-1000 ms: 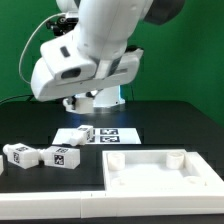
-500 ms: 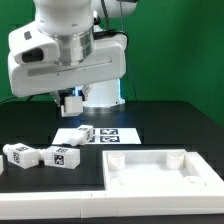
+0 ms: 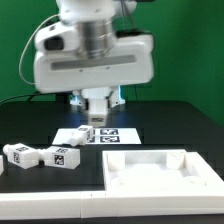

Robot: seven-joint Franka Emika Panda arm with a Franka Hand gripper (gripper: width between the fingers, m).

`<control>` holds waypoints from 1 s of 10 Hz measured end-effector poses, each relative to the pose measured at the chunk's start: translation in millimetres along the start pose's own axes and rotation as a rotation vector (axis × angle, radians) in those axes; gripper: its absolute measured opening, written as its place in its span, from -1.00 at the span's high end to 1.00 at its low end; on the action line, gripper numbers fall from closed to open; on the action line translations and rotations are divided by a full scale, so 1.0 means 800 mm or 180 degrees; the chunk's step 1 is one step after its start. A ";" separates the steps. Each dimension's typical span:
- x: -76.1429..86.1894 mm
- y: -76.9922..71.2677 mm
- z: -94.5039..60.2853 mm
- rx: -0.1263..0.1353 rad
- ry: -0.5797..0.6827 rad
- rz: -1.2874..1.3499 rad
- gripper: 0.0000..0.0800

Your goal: Assemble one leg

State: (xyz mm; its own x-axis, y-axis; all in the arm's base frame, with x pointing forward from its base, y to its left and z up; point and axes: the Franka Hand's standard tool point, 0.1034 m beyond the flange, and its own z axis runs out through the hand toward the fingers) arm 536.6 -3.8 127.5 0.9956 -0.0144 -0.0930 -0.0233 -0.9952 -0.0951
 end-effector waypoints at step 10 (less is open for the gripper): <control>0.088 -0.044 -0.028 -0.0352 0.2559 0.0177 0.29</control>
Offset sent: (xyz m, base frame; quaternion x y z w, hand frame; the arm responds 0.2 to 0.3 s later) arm 0.0000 0.0000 0.0000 0.0000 0.1938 0.0000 0.9810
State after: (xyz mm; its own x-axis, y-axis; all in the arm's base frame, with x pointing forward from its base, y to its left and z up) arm 609.5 27.7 146.6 0.7553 -0.0873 0.6496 -0.1073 -0.9942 -0.0090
